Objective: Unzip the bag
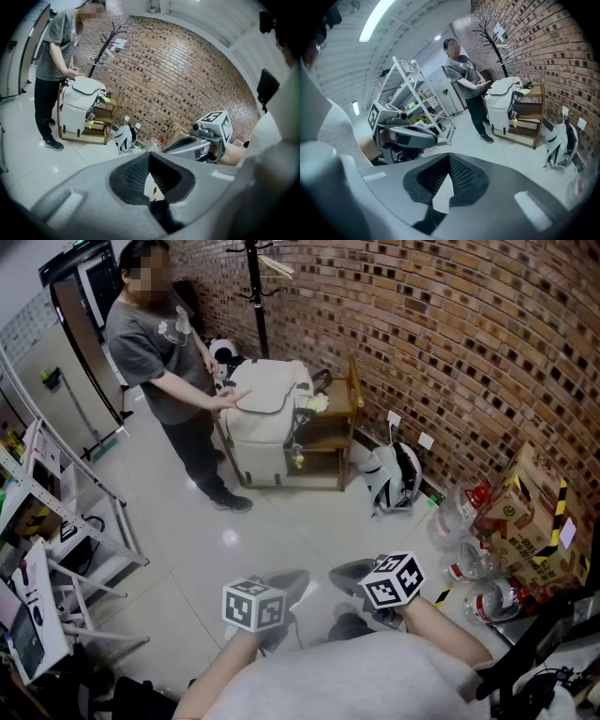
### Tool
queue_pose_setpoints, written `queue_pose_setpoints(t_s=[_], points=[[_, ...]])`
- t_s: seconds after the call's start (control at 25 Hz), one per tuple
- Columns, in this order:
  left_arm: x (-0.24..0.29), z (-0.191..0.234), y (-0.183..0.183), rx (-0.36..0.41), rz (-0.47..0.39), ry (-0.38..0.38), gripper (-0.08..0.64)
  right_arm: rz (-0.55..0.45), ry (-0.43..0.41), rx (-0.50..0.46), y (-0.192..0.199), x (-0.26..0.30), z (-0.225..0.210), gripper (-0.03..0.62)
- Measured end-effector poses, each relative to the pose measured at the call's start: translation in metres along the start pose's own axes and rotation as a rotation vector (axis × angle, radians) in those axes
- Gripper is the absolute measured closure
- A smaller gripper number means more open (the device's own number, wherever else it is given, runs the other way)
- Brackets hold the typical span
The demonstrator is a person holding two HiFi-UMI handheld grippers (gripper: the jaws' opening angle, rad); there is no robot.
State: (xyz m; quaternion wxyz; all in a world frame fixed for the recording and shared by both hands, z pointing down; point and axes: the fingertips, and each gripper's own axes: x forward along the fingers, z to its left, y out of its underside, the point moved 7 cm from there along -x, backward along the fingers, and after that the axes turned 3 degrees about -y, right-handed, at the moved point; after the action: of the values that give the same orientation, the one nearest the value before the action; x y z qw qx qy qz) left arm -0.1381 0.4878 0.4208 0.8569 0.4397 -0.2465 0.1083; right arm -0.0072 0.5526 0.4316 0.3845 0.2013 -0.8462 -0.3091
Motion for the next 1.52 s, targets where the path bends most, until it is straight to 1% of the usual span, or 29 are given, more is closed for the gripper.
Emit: queue_pose_setpoints(t_s=[0.16, 0.36, 0.6, 0.8, 1.04, 1.12, 1.28, 1.52], points=[[0.017, 0.0, -0.012, -0.005, 0.002, -0.002, 0.558, 0.001, -0.007, 0.002, -0.006, -0.007, -0.018, 0.591], [0.048, 0.004, -0.031, -0.018, 0.015, -0.003, 0.558, 0.013, -0.016, 0.003, -0.019, -0.016, -0.051, 0.591], [0.096, 0.011, -0.075, -0.032, 0.015, -0.014, 0.558, 0.018, -0.029, 0.0, -0.051, -0.032, -0.107, 0.591], [0.128, 0.014, -0.111, -0.026, -0.014, -0.037, 0.558, 0.022, -0.04, -0.032, -0.078, -0.045, -0.147, 0.591], [0.136, 0.015, -0.127, -0.022, -0.057, -0.104, 0.558, 0.02, -0.067, -0.094, -0.1, -0.055, -0.171, 0.591], [0.134, 0.024, -0.133, -0.024, -0.06, -0.122, 0.558, 0.021, -0.081, -0.106, -0.11, -0.05, -0.175, 0.591], [0.132, 0.048, -0.143, -0.06, -0.08, -0.146, 0.558, 0.052, -0.111, -0.129, -0.126, -0.029, -0.185, 0.591], [0.139, 0.113, -0.171, -0.096, -0.079, -0.143, 0.558, 0.079, -0.111, -0.138, -0.17, 0.018, -0.213, 0.591]])
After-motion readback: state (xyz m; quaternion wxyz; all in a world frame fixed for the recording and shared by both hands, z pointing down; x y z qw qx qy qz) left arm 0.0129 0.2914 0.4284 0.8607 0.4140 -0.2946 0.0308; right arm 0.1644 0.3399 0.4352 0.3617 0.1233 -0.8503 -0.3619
